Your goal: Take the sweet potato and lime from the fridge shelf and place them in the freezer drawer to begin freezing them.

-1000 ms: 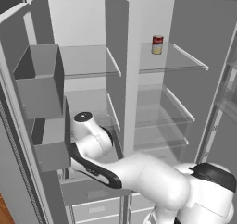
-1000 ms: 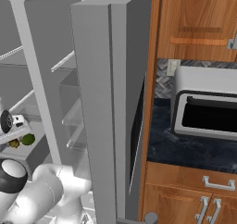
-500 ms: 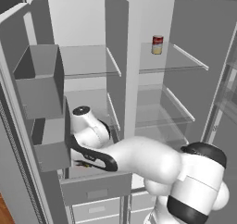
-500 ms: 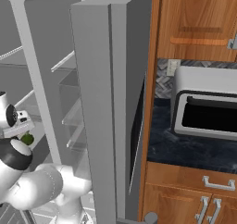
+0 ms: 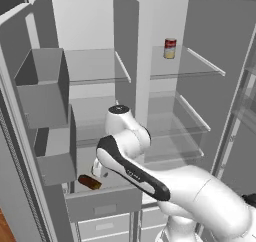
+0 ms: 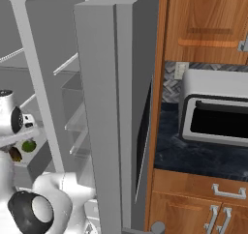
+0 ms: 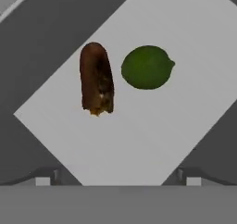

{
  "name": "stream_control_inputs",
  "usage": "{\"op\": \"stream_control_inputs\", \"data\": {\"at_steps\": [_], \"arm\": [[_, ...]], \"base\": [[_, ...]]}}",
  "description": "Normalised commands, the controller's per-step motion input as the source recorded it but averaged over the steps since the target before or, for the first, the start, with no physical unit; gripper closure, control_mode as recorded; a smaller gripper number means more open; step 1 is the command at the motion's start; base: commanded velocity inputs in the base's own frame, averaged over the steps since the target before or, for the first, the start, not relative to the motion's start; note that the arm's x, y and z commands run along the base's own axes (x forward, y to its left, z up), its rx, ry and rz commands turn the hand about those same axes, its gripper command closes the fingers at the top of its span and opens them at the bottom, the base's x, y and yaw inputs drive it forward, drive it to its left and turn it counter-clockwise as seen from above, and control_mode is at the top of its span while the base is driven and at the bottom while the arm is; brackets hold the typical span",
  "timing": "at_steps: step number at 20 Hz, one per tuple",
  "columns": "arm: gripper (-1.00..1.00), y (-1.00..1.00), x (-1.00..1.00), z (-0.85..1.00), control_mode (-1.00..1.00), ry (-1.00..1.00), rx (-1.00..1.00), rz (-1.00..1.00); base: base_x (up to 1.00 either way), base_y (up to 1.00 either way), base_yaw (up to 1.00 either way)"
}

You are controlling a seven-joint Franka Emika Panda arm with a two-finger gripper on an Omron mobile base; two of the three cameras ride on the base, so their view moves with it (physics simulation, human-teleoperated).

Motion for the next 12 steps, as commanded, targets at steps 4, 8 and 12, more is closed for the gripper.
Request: {"op": "stream_control_inputs", "data": {"at_steps": [4,8,12], "arm": [[-1.00,-0.84,-1.00,0.11,-1.00,-0.24,0.15,0.00],[-1.00,-0.21,-1.00,0.66,-1.00,-0.35,0.16,0.01],[-1.00,-0.02,-0.66,0.61,-1.00,-0.40,0.07,0.06]], "base": [[0.00,0.00,0.00],[0.00,0.00,0.00],[0.00,0.00,0.00]]}}
